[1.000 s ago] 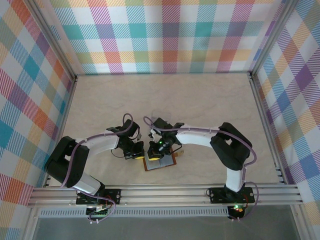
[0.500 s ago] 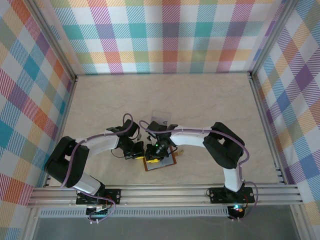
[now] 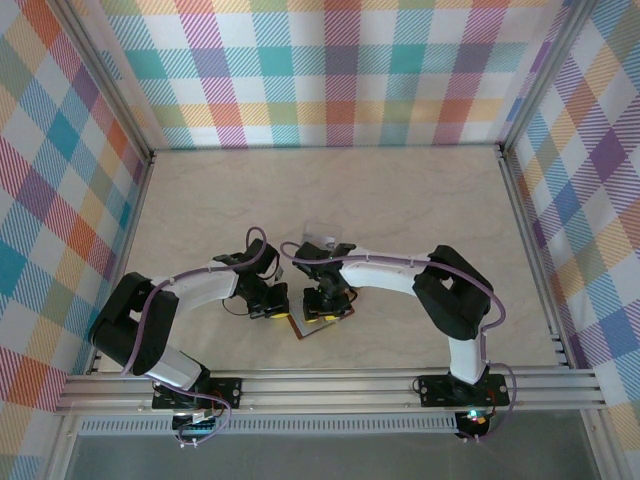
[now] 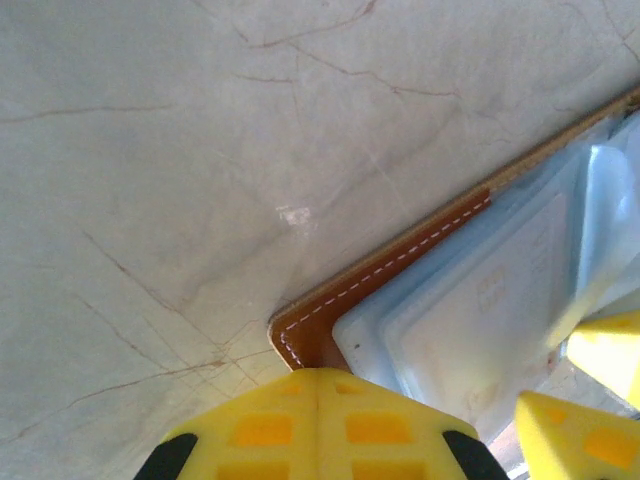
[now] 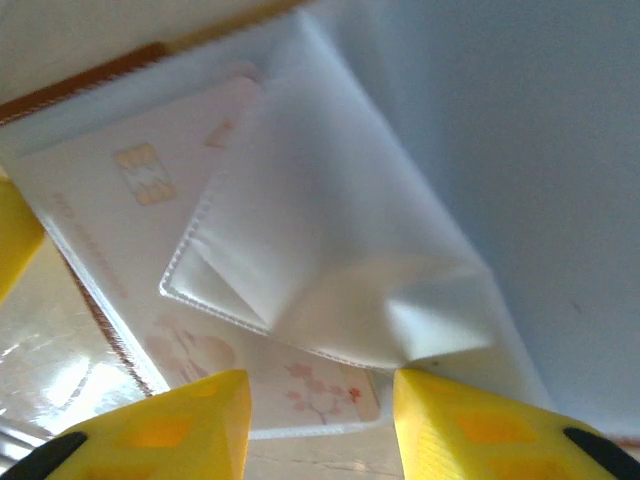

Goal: Take the credit cards out of the card holder

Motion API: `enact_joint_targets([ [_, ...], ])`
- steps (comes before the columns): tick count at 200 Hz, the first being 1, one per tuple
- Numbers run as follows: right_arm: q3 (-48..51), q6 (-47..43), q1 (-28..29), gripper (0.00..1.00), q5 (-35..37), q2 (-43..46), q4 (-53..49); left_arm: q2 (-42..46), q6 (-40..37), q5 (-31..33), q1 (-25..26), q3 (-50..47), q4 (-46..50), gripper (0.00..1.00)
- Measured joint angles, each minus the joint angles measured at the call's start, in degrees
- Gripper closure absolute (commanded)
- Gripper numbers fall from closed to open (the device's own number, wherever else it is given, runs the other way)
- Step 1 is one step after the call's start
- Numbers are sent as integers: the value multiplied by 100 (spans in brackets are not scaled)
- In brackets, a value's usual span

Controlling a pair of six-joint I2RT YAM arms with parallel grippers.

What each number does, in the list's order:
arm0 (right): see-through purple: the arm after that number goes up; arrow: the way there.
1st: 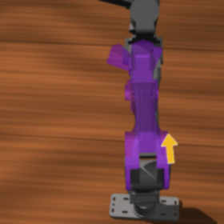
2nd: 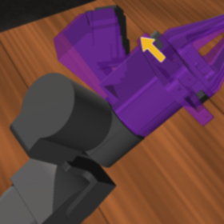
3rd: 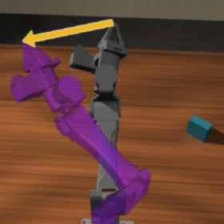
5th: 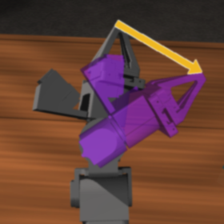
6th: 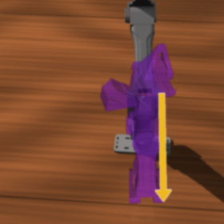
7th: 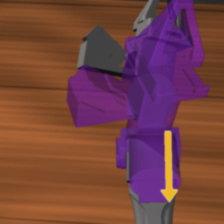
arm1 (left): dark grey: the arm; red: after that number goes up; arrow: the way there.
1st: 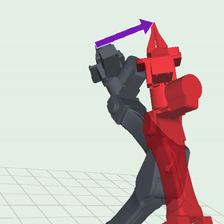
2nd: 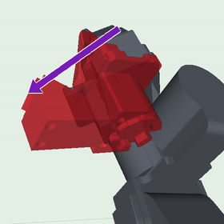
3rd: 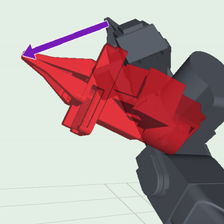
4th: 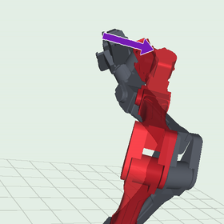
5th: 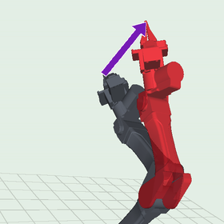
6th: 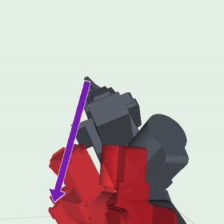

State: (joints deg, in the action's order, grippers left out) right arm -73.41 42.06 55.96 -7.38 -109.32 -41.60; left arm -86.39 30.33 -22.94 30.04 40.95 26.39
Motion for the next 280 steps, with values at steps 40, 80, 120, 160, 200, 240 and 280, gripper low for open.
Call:
enact_joint_targets([
  [40, -120, -98, 0, 49, 463, 9, -402, 0, -17, 2, 0, 0, 0, 100],
  [80, -216, -205, 0, 46, 894, 15, -706, 0, -17, 2, 0, 0, 2, 100],
  [120, -310, -295, -44, 46, 1156, 15, -813, -2, -17, 4, 0, 4, 22, 100],
  [160, -310, -400, -273, 46, 1156, 15, -719, 0, -17, 28, 0, 17, 57, 100],
  [200, -168, -470, -509, 47, 1049, 15, -522, 11, -20, 109, 0, 70, 214, 98],
  [240, 20, -529, -560, 52, 935, 15, -424, 140, -15, 210, 0, 98, 407, 95],
  [280, 216, -479, -564, 58, 671, 66, -258, 380, 9, 249, 17, 98, 527, 94],
])
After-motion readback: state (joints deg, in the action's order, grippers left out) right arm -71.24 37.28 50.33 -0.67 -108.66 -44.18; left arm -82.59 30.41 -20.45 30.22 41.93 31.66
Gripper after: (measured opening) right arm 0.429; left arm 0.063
